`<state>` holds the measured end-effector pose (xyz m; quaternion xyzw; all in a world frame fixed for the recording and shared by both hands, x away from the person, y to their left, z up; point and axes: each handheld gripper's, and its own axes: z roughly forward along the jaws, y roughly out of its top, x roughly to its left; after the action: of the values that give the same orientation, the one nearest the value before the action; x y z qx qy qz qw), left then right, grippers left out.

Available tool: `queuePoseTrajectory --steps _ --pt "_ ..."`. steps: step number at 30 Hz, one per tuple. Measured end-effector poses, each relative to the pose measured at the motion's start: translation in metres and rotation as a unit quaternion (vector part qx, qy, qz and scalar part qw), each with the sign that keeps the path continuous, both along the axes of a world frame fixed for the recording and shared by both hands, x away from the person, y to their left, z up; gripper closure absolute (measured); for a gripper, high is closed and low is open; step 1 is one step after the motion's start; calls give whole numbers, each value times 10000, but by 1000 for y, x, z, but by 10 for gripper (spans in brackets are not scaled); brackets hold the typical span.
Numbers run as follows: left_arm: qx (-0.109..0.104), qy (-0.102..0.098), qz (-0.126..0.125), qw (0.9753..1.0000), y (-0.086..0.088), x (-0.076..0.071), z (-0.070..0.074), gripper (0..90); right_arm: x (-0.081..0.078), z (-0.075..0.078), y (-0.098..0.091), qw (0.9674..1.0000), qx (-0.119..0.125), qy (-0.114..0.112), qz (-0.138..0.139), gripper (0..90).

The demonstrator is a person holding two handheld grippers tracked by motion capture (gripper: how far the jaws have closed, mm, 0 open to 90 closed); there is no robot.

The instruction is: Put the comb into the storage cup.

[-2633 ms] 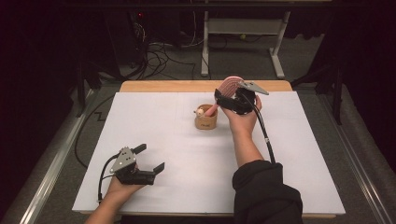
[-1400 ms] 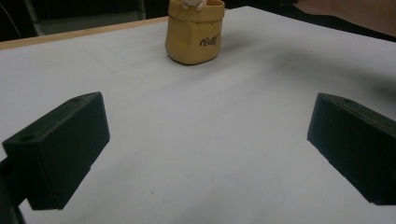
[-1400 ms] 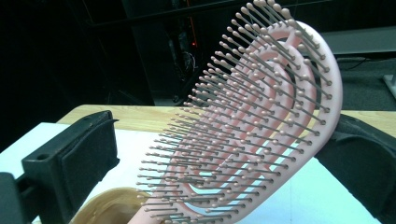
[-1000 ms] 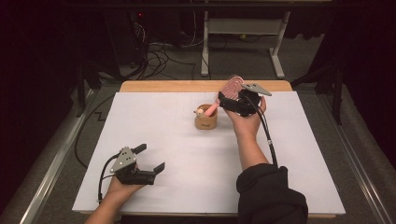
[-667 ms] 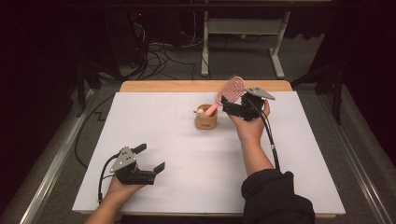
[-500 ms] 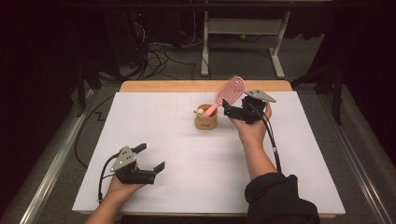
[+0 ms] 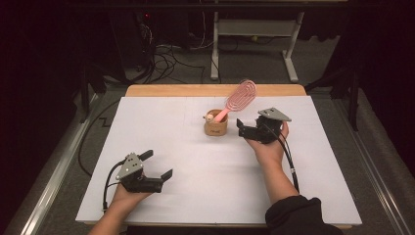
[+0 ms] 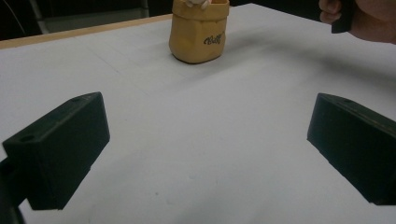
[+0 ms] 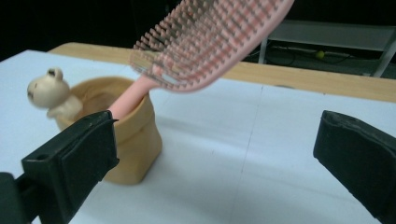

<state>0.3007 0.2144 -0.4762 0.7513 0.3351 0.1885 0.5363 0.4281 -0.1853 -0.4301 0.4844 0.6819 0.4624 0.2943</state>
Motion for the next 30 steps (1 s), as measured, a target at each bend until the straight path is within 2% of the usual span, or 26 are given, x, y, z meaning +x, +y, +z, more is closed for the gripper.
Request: queuePoseTrajectory --steps 7,17,30 --pt "-7 30 48 10000 1 1 1 0 -19 -9 -8 9999 -71 60 111 4" --pt "-5 8 162 9999 4 1 3 0 -53 -17 -26 9994 -89 14 325 4" --pt "-3 84 457 9989 16 4 4 0 -94 -30 -57 9988 -125 -9 471 4"
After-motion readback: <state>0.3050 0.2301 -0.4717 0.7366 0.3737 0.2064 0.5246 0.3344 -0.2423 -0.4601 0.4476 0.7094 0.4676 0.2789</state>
